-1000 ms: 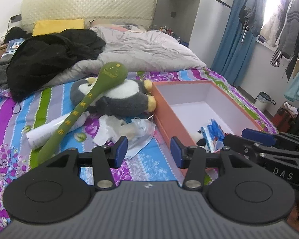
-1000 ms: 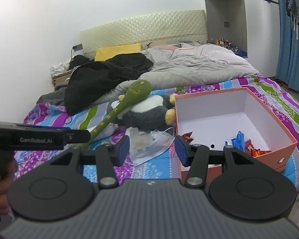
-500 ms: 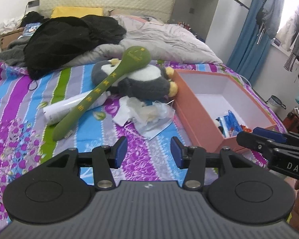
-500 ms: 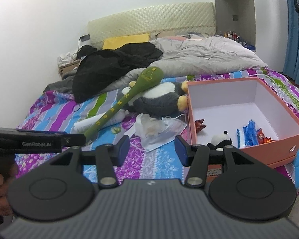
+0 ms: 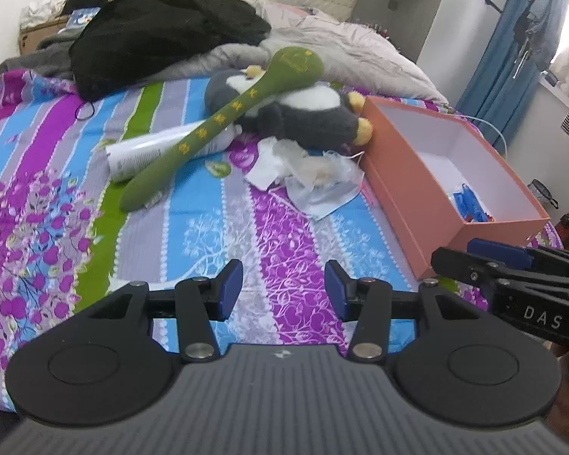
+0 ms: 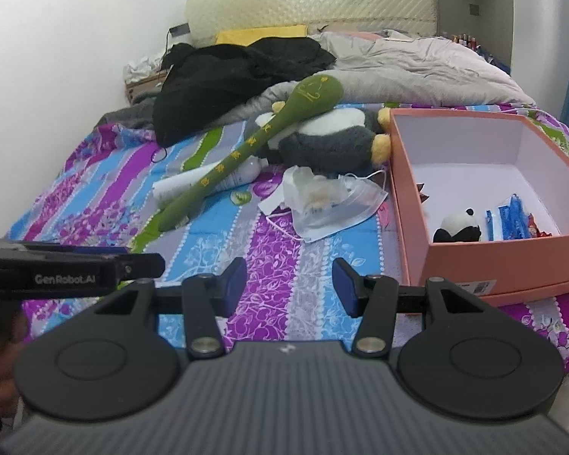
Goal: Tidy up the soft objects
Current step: 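Withdraw both grippers from the box back toward the pile, then grasp the white wipe with the left gripper while the right grasps the clear plastic bag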
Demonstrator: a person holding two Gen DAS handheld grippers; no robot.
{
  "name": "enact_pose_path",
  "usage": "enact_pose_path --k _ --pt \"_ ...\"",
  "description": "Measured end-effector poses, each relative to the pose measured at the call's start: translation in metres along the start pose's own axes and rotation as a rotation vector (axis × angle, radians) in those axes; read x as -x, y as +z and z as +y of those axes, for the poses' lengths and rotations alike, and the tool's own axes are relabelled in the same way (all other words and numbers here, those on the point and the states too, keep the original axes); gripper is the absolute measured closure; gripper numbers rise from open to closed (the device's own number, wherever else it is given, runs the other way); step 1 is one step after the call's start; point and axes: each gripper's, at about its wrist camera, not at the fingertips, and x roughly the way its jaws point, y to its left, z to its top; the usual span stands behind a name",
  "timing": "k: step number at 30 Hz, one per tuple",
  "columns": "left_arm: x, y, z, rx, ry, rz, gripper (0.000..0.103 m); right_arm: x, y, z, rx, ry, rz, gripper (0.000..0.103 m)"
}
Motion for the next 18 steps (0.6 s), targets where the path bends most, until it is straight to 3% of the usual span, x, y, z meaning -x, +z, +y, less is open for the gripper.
enact_pose_path --k 18 --pt "-0.088 0.031 0.024 0.049 -0.005 0.055 0.049 -0.066 0.024 -0.012 0.011 -0.023 0.074 0.05"
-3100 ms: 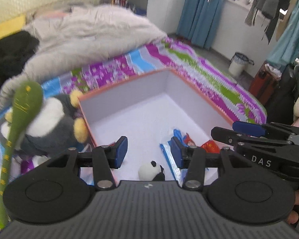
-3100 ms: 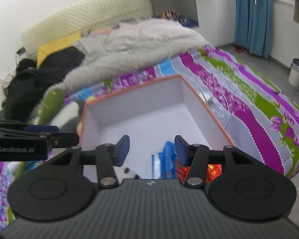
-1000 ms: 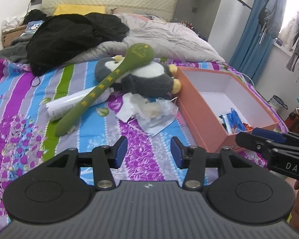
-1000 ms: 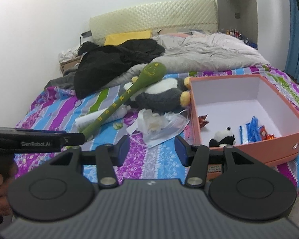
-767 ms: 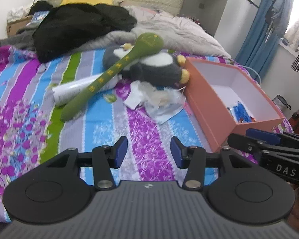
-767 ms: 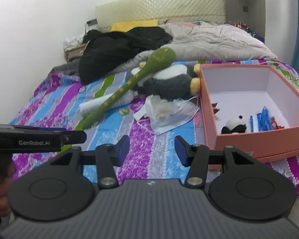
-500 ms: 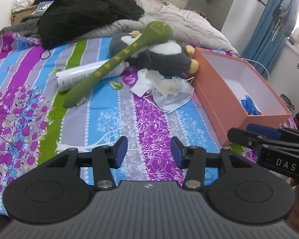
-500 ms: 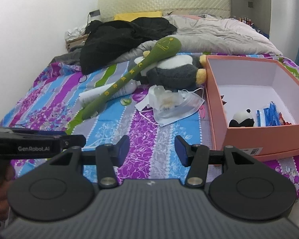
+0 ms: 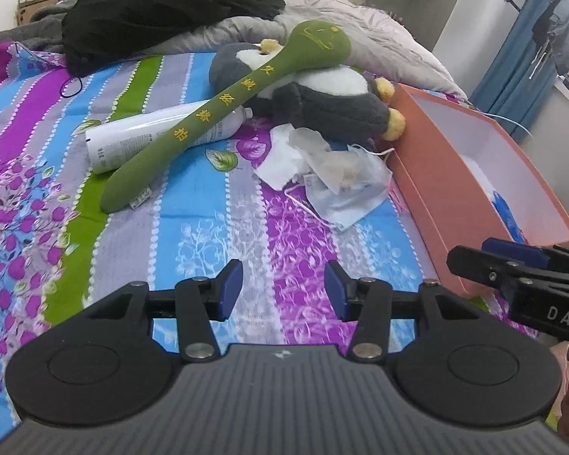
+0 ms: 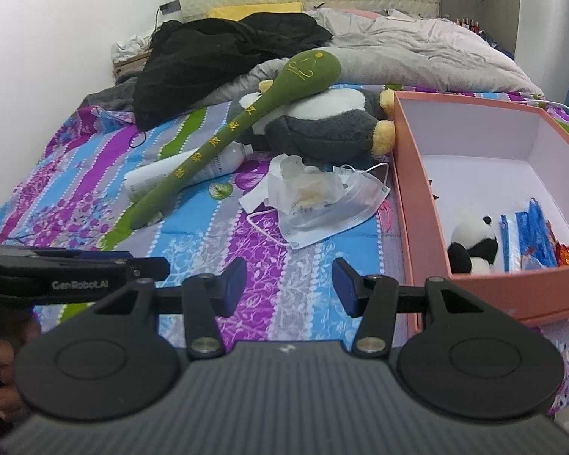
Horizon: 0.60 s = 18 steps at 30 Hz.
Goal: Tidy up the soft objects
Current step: 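Grasp the white wipe with the left gripper while the right grasps the clear plastic bag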
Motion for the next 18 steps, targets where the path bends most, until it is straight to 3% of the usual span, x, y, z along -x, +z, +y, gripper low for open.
enact_pose_path --k 9,12,18 --pt "-0.062 0.041 0.017 0.018 -0.001 0.019 0.049 -0.052 0.032 -0.009 -0.016 -0.012 0.04 0.05" --pt "-0.082 0.054 0.023 0.023 -0.004 0.025 0.049 -0.072 0.042 -0.012 -0.029 -0.028 0.053 0.043" --pt "-0.126 0.08 0.033 0.013 -0.016 0.042 0.049 -0.108 0.06 -0.021 -0.045 -0.035 0.058 0.043"
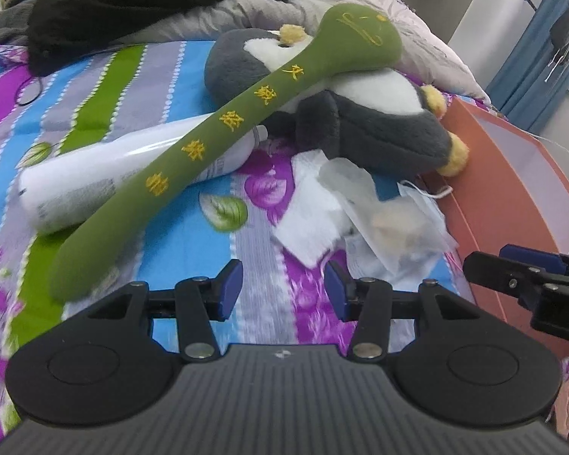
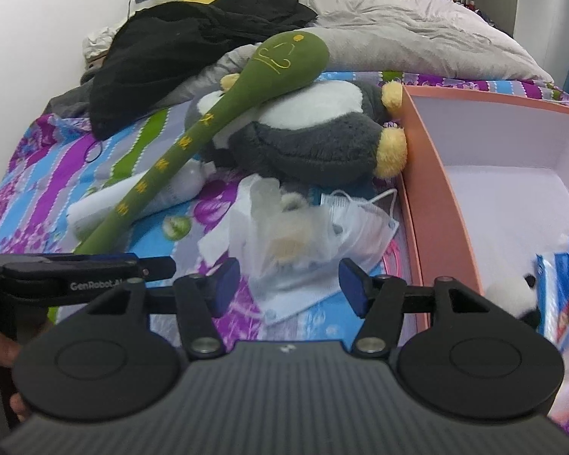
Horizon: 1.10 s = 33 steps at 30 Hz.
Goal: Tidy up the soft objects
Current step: 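Grasp the white wipe with the left gripper while the right grasps the clear plastic bag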
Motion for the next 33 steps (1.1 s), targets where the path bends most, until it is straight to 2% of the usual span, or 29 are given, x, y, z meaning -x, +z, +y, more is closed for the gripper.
enact_pose_path --k 7,11,21,23,25,27,30,33 --pt "-0.048 0.021 0.005 -0.02 -0.037 0.021 0.049 -0.044 0.019 -0.014 -0.047 -0.019 0.03 0.043" --pt "-0.074 0.027 0.008 -0.002 -0.085 0.049 0.049 -0.064 0.026 -0.02 -0.066 -0.017 0.054 0.043" --pt "-0.092 0.036 -0.002 -0.031 -0.177 0.055 0.05 -0.088 0.024 -0.027 -0.109 0.056 0.127 0.041" --pt "-0.093 0.035 -0.005 -0.039 -0.176 0.056 0.055 -0.088 0.023 -0.026 -0.11 0.08 0.135 0.046" --pt "-0.093 0.034 -0.009 -0.05 -0.176 0.057 0.073 -0.088 0.022 -0.022 -0.09 0.08 0.144 0.052" --pt "-0.091 0.032 -0.011 -0.051 -0.171 0.061 0.088 -0.087 0.02 -0.018 -0.074 0.083 0.149 0.064" --pt "-0.084 0.031 -0.014 -0.06 -0.161 0.047 0.092 -0.082 0.02 -0.015 -0.054 0.078 0.146 0.072" --pt "-0.073 0.031 -0.015 -0.054 -0.15 0.033 0.093 -0.075 0.02 -0.014 -0.05 0.075 0.136 0.076"
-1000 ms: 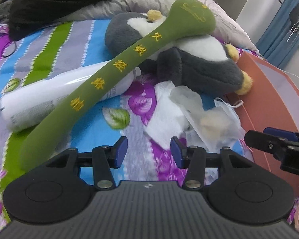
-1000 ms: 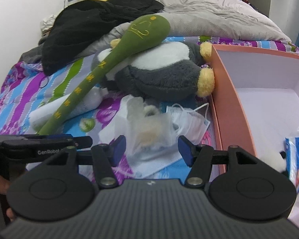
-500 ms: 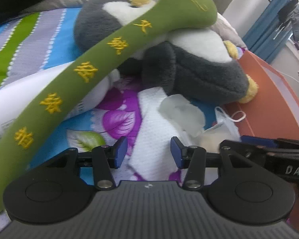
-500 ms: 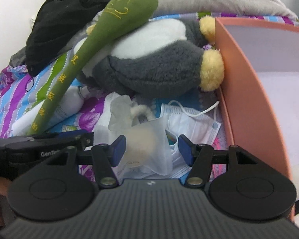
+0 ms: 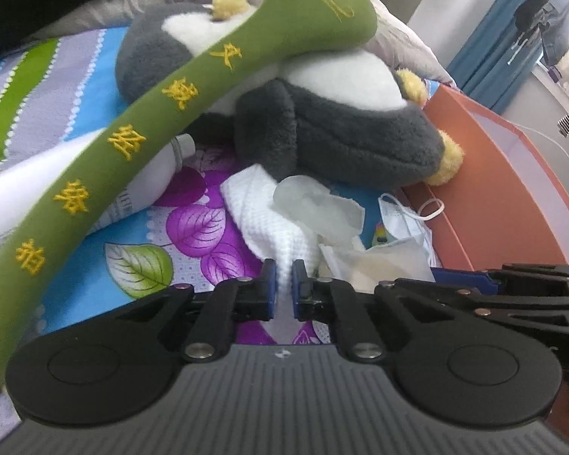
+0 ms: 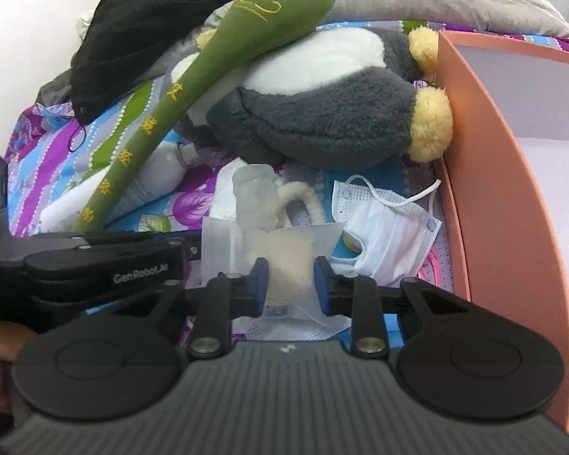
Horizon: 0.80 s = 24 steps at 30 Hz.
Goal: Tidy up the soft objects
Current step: 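Grasp the white wipe with the left gripper while the right grasps the clear plastic bag, then lift the white wipe with the left gripper while the right lifts the plastic bag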
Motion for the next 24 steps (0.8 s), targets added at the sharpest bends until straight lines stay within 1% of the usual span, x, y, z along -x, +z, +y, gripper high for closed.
enact_pose_path --k 4,10,17,24 --pt "0.02 -0.003 -0.004 0.007 0.025 -0.02 0.093 0.016 -0.001 0.003 0.013 0.002 -0.023 0.078" --pt "0.061 -0.02 -0.01 0.024 0.054 -0.051 0.093 0.044 -0.008 0.007 0.012 0.004 -0.05 0.078" --pt "0.112 -0.052 -0.02 0.054 0.078 -0.084 0.093 0.082 -0.03 0.016 0.018 0.009 -0.075 0.078" --pt "0.154 -0.092 -0.027 0.08 0.091 -0.095 0.093 0.111 -0.063 0.027 0.029 0.016 -0.072 0.078"
